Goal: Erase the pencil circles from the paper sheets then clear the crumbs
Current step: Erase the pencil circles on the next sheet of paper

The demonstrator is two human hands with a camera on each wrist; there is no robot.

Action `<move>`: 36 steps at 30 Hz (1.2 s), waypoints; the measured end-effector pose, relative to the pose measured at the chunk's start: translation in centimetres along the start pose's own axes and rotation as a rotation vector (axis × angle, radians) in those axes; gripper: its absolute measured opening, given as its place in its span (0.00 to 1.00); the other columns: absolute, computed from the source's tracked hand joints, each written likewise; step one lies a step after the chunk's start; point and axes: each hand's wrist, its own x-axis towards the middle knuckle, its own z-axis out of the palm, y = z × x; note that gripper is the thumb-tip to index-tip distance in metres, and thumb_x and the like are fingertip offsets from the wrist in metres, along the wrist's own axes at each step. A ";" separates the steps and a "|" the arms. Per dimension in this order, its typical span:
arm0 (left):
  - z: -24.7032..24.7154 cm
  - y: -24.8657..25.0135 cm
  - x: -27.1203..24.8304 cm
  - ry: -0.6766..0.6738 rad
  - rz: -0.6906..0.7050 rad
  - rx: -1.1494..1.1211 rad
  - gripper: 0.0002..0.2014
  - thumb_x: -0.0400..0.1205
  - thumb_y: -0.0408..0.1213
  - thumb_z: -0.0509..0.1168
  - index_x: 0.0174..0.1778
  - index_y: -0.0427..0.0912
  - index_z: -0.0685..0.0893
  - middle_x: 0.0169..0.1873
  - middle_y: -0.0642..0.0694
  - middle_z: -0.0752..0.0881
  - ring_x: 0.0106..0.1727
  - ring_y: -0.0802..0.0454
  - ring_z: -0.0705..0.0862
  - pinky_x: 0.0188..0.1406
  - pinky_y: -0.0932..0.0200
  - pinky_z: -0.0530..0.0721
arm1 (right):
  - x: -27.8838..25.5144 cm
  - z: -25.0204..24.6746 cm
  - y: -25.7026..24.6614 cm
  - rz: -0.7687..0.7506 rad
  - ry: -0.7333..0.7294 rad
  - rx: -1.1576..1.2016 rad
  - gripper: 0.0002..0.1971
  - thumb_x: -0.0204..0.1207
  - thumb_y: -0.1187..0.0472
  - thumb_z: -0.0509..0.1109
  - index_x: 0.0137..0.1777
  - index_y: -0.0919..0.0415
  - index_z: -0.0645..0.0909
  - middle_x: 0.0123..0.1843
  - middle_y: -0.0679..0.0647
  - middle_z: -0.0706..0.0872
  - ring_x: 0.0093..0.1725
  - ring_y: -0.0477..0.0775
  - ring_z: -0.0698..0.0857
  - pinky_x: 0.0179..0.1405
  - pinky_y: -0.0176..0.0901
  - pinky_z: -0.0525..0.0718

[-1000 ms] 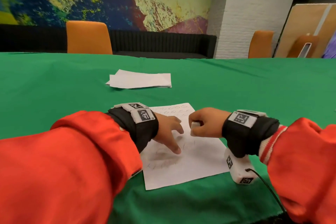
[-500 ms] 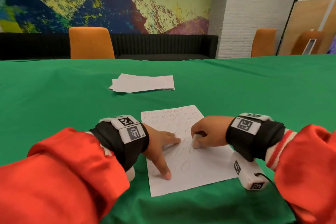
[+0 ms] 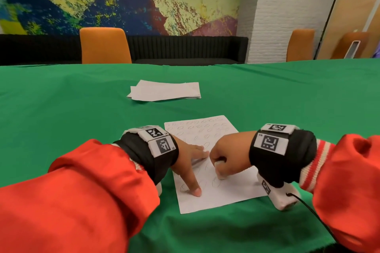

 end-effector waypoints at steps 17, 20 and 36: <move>0.1 -0.2 0.4 -0.002 0.039 -0.007 0.52 0.72 0.59 0.72 0.84 0.57 0.44 0.83 0.59 0.43 0.83 0.54 0.48 0.82 0.49 0.47 | 0.4 0.7 0.7 -0.084 0.098 0.006 0.07 0.81 0.55 0.60 0.51 0.51 0.79 0.32 0.42 0.73 0.39 0.50 0.73 0.38 0.39 0.68; 0.1 -0.3 0.5 -0.005 0.064 -0.031 0.51 0.72 0.58 0.73 0.84 0.58 0.46 0.83 0.59 0.45 0.83 0.54 0.49 0.81 0.49 0.48 | 0.4 0.9 0.6 -0.105 0.102 -0.008 0.05 0.80 0.55 0.60 0.45 0.52 0.76 0.32 0.44 0.74 0.38 0.51 0.74 0.36 0.41 0.68; 0.1 0.4 -0.2 0.026 -0.087 0.023 0.51 0.74 0.65 0.65 0.84 0.51 0.43 0.84 0.55 0.42 0.83 0.53 0.49 0.80 0.50 0.47 | 1.4 0.2 -0.2 -0.067 0.087 -0.095 0.08 0.79 0.58 0.56 0.39 0.50 0.70 0.33 0.42 0.71 0.39 0.49 0.73 0.30 0.36 0.64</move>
